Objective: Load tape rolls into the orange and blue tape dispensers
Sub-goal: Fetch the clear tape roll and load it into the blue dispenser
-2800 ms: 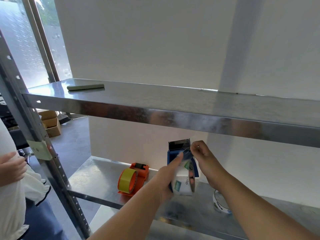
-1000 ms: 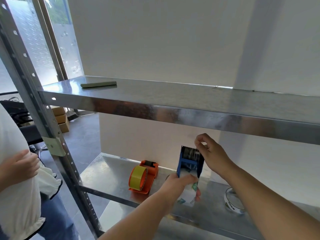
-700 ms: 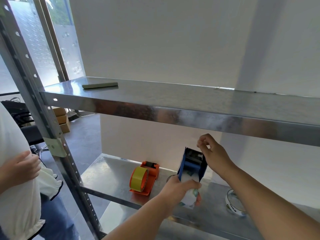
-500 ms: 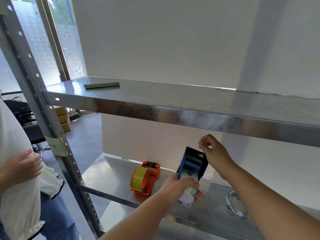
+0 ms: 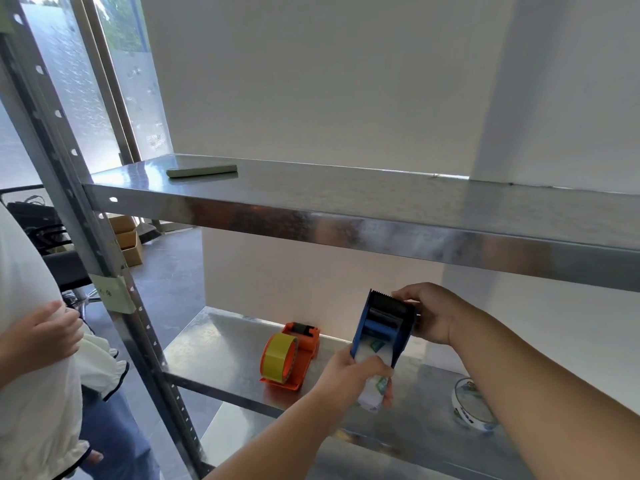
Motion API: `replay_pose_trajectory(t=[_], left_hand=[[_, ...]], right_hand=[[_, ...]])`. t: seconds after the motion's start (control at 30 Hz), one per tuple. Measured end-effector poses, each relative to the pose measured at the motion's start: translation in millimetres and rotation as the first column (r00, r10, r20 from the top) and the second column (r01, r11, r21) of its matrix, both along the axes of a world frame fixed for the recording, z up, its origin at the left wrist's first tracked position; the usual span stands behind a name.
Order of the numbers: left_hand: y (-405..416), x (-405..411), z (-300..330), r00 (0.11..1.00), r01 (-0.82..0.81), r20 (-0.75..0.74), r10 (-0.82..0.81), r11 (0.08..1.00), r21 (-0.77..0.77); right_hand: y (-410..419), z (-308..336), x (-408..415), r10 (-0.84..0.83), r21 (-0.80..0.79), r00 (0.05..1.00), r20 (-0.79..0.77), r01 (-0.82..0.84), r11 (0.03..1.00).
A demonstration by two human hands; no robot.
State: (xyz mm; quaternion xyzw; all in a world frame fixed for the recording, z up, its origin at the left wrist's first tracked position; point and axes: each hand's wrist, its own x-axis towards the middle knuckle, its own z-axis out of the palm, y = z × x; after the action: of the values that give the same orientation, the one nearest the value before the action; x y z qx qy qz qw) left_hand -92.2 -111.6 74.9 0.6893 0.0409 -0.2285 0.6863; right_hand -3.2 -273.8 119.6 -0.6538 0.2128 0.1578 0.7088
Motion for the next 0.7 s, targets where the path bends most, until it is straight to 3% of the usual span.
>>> replay_pose_trajectory(t=[0.2, 0.57, 0.7], left_hand=[[-4.9, 0.4, 2.0, 1.000, 0.019, -0.008, -0.020, 0.997, -0.073], [-6.2, -1.0, 1.4, 0.999, 0.002, -0.037, -0.006, 0.993, -0.116], [-0.3, 9.3, 5.2, 0.993, -0.059, -0.112, 0.033, 0.971, -0.232]], right_hand=[[3.2, 1.0, 1.0, 0.027, 0.024, 0.998, -0.056, -0.025, 0.999], [3.4, 0.5, -15.4, 0.040, 0.093, 0.999, 0.011, -0.041, 0.995], [0.4, -21.2, -24.1, 0.048, 0.315, 0.994, 0.094, -0.075, 0.946]])
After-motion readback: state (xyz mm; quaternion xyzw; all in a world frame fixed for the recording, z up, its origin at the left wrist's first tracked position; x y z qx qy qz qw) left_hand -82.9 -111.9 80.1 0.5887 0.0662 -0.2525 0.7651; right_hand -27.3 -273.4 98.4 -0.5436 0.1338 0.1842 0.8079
